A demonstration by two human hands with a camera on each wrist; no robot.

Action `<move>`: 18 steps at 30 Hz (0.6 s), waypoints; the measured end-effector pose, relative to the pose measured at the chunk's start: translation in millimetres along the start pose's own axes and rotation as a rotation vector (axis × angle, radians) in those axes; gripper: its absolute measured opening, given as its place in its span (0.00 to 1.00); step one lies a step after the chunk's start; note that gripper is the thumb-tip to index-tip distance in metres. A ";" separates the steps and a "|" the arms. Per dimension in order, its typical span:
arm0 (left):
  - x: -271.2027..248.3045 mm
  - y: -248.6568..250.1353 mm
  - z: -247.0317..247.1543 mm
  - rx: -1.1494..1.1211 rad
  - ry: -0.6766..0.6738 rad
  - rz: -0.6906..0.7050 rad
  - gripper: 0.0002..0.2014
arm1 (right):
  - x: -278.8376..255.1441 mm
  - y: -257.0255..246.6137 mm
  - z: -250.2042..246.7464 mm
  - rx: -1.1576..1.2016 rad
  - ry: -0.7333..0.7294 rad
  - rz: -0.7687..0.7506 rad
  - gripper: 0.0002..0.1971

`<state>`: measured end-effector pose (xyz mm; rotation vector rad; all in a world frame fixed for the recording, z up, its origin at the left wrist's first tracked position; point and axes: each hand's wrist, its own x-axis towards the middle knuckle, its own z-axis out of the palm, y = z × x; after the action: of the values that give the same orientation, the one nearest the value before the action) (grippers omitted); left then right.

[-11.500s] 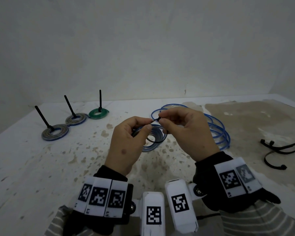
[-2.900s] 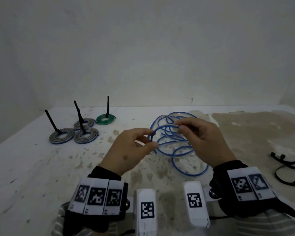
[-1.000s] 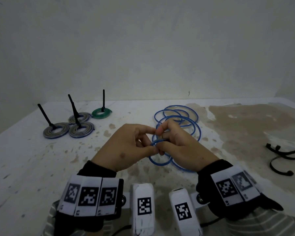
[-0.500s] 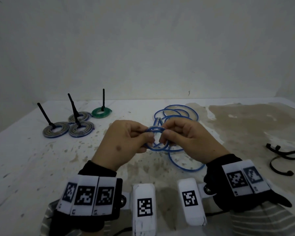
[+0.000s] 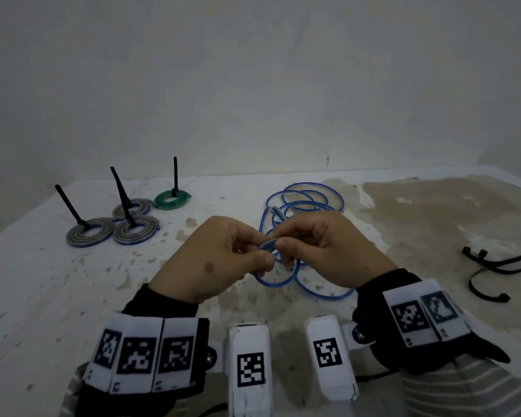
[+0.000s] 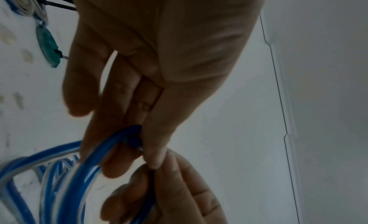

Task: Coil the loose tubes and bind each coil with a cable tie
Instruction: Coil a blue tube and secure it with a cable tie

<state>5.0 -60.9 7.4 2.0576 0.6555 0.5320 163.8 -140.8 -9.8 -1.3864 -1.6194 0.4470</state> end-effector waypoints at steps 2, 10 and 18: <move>0.7 0.0 -1.9 0.058 -0.051 -0.026 0.04 | -0.5 0.2 0.4 -0.003 -0.016 0.005 0.04; -1.9 -2.5 -3.1 0.038 -0.122 -0.046 0.03 | -0.9 -0.4 -7.5 -0.020 0.000 0.031 0.07; 3.6 -6.1 5.4 -0.202 0.104 -0.047 0.06 | 2.3 -3.6 -7.8 0.127 0.158 0.025 0.06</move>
<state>9.5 -59.0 -0.1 1.8310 0.6816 0.6545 168.2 -142.0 -2.2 -1.3139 -1.4238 0.4364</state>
